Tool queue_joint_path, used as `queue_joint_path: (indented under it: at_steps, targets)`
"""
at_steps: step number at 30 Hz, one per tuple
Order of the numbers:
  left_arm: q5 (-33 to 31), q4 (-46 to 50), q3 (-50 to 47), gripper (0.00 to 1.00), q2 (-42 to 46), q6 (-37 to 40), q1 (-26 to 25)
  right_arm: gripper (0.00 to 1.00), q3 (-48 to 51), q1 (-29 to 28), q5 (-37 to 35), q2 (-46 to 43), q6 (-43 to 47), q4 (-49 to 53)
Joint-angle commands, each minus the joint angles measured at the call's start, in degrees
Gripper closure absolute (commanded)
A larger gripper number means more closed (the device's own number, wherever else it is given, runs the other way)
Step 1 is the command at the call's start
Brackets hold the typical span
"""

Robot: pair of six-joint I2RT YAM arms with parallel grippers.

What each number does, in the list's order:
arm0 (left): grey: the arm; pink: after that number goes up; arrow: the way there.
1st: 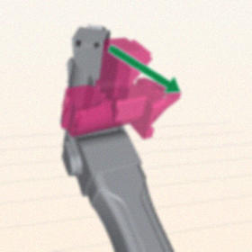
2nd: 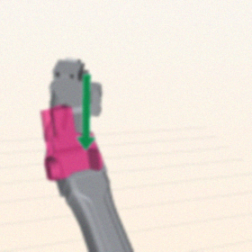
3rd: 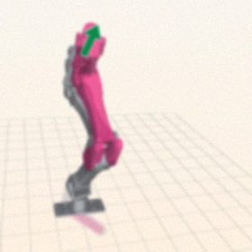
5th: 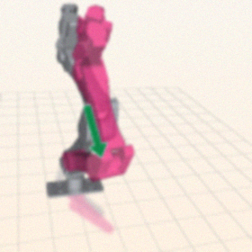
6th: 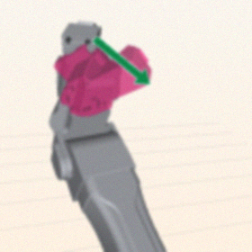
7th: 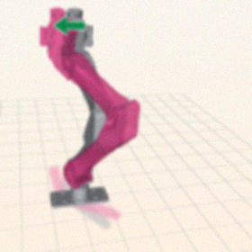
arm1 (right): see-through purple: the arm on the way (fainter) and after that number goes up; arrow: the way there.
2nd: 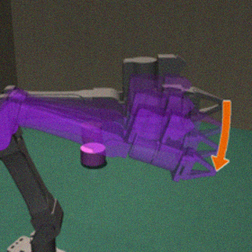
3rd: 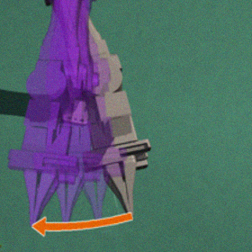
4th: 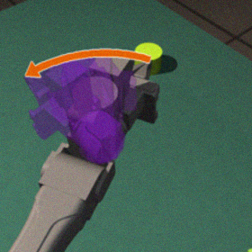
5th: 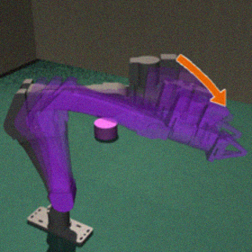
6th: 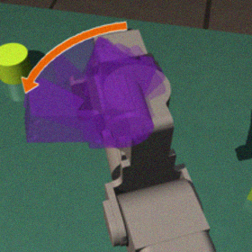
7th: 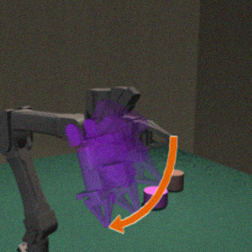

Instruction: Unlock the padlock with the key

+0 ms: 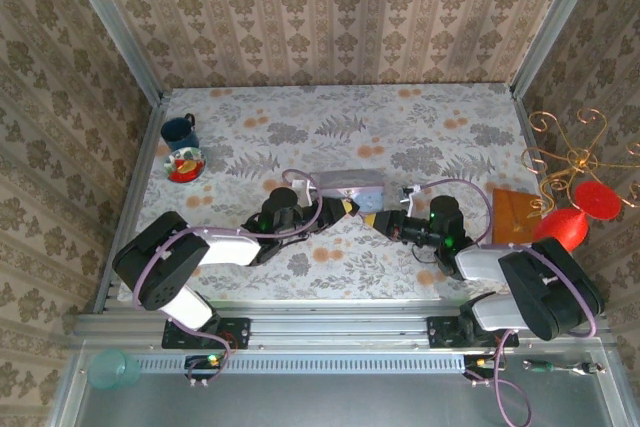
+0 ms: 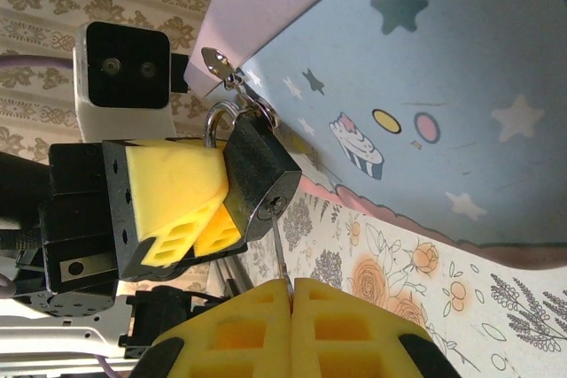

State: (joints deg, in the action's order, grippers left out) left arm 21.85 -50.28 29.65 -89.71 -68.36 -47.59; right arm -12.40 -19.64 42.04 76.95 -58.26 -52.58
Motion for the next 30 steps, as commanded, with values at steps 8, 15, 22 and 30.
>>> queue_joint_path:
  at_steps: [8,15,22,30]
  targets:
    - [1.9,-2.4,3.3,0.83,-2.1,1.1,-0.6,1.0,1.1,-1.6,-2.0,-3.8,2.7,0.9]
    - [1.5,-2.6,3.7,0.79,-3.3,1.0,-0.6,1.0,1.2,-2.2,-2.8,-6.1,3.7,4.0]
    - [1.6,-2.4,4.5,0.76,-4.3,1.1,-0.6,1.0,1.2,-2.3,-3.4,-6.3,3.7,4.5]
    - [1.8,-2.0,5.4,0.76,-5.3,1.2,-1.1,1.0,1.2,-2.4,-3.7,-6.0,3.8,4.7]
